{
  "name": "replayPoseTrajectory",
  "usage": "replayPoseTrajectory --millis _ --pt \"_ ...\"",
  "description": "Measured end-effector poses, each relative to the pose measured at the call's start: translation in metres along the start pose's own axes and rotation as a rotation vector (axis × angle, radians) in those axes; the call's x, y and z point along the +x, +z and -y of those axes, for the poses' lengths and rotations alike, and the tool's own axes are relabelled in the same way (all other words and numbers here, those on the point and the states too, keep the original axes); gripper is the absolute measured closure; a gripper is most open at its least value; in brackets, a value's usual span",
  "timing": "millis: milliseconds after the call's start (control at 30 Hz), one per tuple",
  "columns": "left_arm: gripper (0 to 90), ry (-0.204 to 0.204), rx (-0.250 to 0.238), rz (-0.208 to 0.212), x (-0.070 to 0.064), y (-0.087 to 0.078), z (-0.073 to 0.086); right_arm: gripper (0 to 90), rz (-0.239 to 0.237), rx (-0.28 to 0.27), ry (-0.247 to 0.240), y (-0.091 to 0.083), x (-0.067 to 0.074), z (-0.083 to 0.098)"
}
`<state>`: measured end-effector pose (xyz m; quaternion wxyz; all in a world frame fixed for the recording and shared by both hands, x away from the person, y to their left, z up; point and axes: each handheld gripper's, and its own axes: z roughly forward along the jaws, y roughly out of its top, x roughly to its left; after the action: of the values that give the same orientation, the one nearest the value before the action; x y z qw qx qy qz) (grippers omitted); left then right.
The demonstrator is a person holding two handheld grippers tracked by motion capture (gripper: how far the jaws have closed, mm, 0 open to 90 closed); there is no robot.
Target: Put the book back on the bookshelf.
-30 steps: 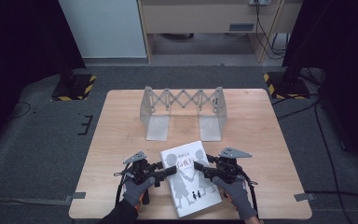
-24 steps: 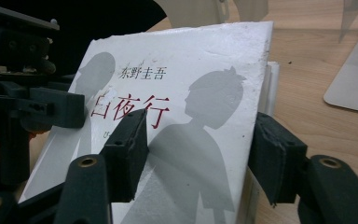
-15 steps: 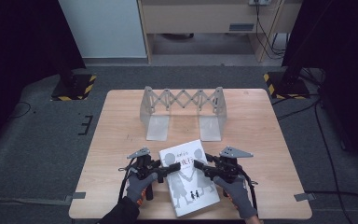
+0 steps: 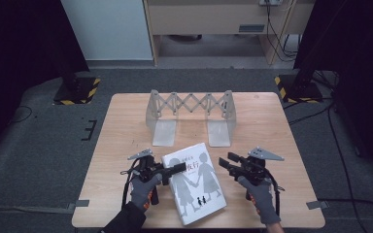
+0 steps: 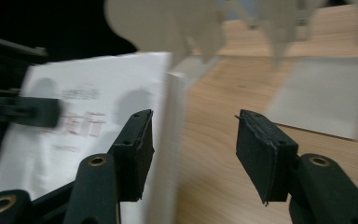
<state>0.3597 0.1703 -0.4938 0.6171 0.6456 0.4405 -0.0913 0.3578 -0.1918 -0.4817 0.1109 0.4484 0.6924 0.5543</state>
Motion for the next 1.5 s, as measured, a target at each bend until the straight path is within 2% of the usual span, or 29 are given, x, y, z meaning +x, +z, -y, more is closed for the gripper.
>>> replayPoseTrajectory --millis 33,67,133,200,333,367,433,500,600,700,733,767,833,933,1067,1267,1333,1500 --pt "47.2 -0.002 -0.022 0.001 -0.002 -0.004 -0.006 42.0 0.028 -0.003 -0.009 -0.004 -0.005 0.000" --pt "48.1 -0.002 -0.022 0.001 -0.002 -0.004 -0.006 42.0 0.028 -0.003 -0.009 -0.004 -0.005 0.000" --pt "48.8 0.007 -0.041 -0.005 -0.004 -0.006 -0.013 39.1 0.090 0.003 -0.011 -0.010 -0.014 0.001" --pt "50.4 0.019 -0.062 -0.014 -0.007 -0.008 -0.021 34.0 0.156 0.023 -0.034 -0.012 -0.023 0.003" --pt "52.0 0.078 -0.097 -0.055 -0.017 -0.009 -0.037 25.3 0.278 0.120 -0.089 -0.011 -0.040 0.012" --pt "52.0 0.102 -0.107 -0.070 -0.020 -0.009 -0.040 25.3 0.278 0.120 -0.089 -0.011 -0.040 0.012" --pt "52.0 0.150 -0.116 -0.103 -0.024 -0.010 -0.046 23.6 0.316 0.162 -0.110 -0.010 -0.046 0.017" --pt "52.0 0.206 -0.127 -0.126 -0.029 -0.012 -0.048 22.7 0.326 0.169 -0.121 -0.010 -0.047 0.017" --pt "51.5 0.237 -0.133 -0.125 -0.031 -0.013 -0.045 20.4 0.368 0.178 -0.147 -0.009 -0.051 0.020" --pt "50.0 0.271 -0.119 -0.125 -0.034 -0.020 -0.038 19.0 0.403 0.194 -0.151 -0.009 -0.058 0.023" --pt "49.2 0.271 -0.119 -0.125 -0.034 -0.020 -0.038 19.0 0.403 0.194 -0.151 -0.009 -0.058 0.023" --pt "48.2 0.282 -0.112 -0.130 -0.035 -0.022 -0.036 18.1 0.431 0.211 -0.160 -0.010 -0.061 0.024" --pt "47.4 0.297 -0.096 -0.129 -0.036 -0.025 -0.033 18.0 0.436 0.212 -0.155 -0.010 -0.062 0.024" --pt "47.9 0.343 -0.078 -0.135 -0.042 -0.026 -0.031 16.8 0.443 0.235 -0.153 -0.009 -0.063 0.026" --pt "47.7 0.365 -0.077 -0.142 -0.047 -0.026 -0.029 16.3 0.447 0.252 -0.172 -0.009 -0.063 0.027" --pt "46.9 0.421 -0.076 -0.153 -0.059 -0.024 -0.022 15.9 0.445 0.259 -0.141 -0.009 -0.069 0.031" --pt "46.0 0.450 -0.072 -0.149 -0.064 -0.023 -0.020 15.3 0.445 0.272 -0.135 -0.008 -0.070 0.033" --pt "44.5 0.488 -0.071 -0.128 -0.077 -0.019 -0.017 14.4 0.444 0.288 -0.146 -0.005 -0.070 0.036"
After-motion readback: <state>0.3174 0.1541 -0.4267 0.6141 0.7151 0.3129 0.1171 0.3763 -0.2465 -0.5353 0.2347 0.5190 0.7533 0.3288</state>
